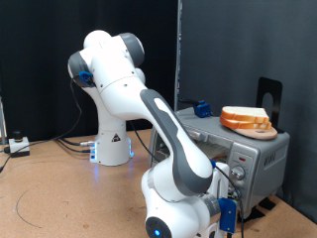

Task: Make a piece of toast with the oven

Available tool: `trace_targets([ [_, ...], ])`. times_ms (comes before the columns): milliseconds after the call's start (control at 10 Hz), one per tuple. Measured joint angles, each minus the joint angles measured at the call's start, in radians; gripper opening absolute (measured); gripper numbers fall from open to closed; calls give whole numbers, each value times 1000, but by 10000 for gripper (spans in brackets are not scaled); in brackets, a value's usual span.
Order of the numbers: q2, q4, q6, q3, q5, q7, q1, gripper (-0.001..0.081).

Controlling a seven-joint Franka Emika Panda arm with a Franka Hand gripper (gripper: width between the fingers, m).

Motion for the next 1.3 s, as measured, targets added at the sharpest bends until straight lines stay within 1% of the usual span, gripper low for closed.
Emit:
trace_targets([
  [200,-59,-84,103,19,17,-226,-22,93],
  [300,-85,-122,146,27,33,-299,-32,93],
  [400,-100,-146,174,31,47,-344,-38,93],
  [600,-108,-161,189,33,62,-390,-43,93],
  [1200,-110,-165,192,34,65,-395,-44,93],
  [1300,-110,-167,193,32,62,-394,-44,129],
])
